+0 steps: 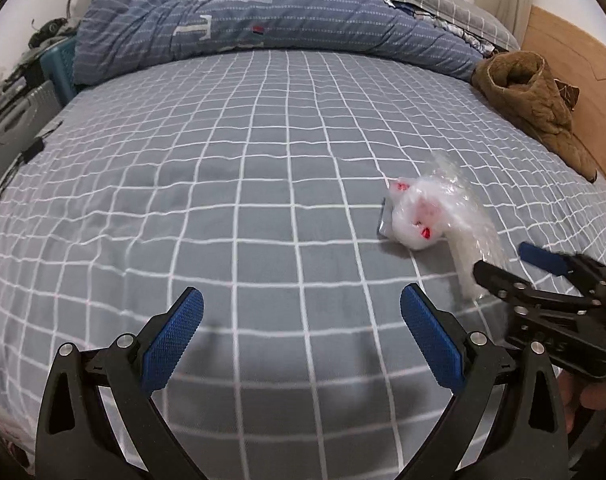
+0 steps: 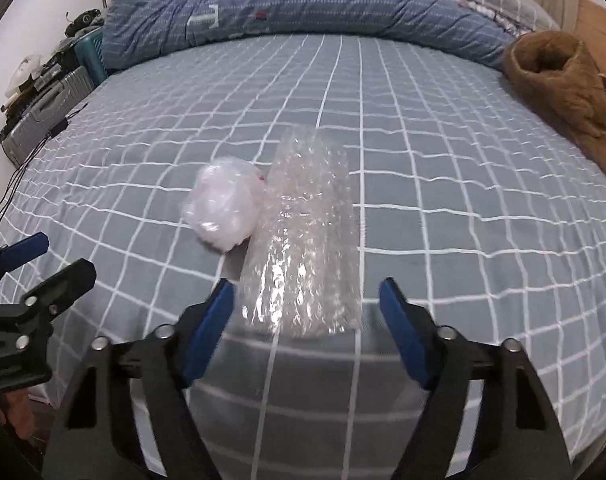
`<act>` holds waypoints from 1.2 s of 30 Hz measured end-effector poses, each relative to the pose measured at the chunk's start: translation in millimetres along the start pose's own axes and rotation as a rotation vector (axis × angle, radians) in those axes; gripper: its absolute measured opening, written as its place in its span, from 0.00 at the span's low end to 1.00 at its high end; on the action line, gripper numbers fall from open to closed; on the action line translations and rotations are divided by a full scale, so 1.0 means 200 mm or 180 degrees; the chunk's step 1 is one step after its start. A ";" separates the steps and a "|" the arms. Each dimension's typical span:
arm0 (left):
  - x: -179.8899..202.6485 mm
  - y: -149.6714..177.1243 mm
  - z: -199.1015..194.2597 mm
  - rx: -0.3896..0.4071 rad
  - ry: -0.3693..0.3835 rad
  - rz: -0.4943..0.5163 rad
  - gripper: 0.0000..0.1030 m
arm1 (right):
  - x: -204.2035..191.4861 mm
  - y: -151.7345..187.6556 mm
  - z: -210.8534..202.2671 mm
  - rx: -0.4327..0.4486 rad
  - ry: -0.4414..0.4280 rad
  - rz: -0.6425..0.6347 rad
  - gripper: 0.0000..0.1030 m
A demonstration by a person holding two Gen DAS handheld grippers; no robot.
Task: Collect trash
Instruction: 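Grasp the bubble-wrap sleeve with the right tool while the left tool grasps the white bag, then carry the bubble wrap and white bag in both tools over the black bin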
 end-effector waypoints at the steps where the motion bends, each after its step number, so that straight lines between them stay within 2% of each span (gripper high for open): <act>1: 0.01 -0.01 0.02 -0.0004 0.0027 0.0018 0.94 | 0.00 0.00 0.02 -0.0025 -0.0027 -0.0001 0.55; 3: 0.05 -0.03 0.06 -0.0006 0.0095 0.0067 0.94 | 0.00 0.00 0.04 -0.0012 -0.0064 -0.0076 0.31; 6: 0.11 -0.06 0.11 0.0003 0.0145 0.0110 0.94 | 0.01 0.01 0.02 0.0068 -0.0034 -0.0121 0.20; 16: 0.34 -0.14 0.31 0.0056 0.0263 0.0343 0.92 | 0.17 0.00 -0.09 0.0226 0.0232 -0.0124 0.19; 22: 0.41 -0.18 0.41 -0.0014 0.0280 0.0418 0.83 | 0.28 0.03 -0.07 0.0158 0.0279 -0.0043 0.18; 25: 0.42 -0.19 0.41 -0.0002 0.0275 0.0412 0.81 | 0.31 0.04 -0.07 0.0159 0.0288 -0.0021 0.18; 32: 0.47 -0.20 0.43 -0.0038 0.0304 0.0544 0.54 | 0.31 0.05 -0.09 0.0180 0.0285 0.0009 0.18; 36: 0.48 -0.21 0.45 -0.0063 0.0238 0.0532 0.45 | 0.30 0.05 -0.10 0.0181 0.0296 0.0002 0.18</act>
Point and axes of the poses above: each gripper's, at about its wrist camera, not at the fingertips, and z roughly the way its jaws point, x to its right, y to its underside, the point moved 4 cm from there along z, roughly the way its jaws point, and after that the axes turned 1 degree about y, right-handed, at the moved point
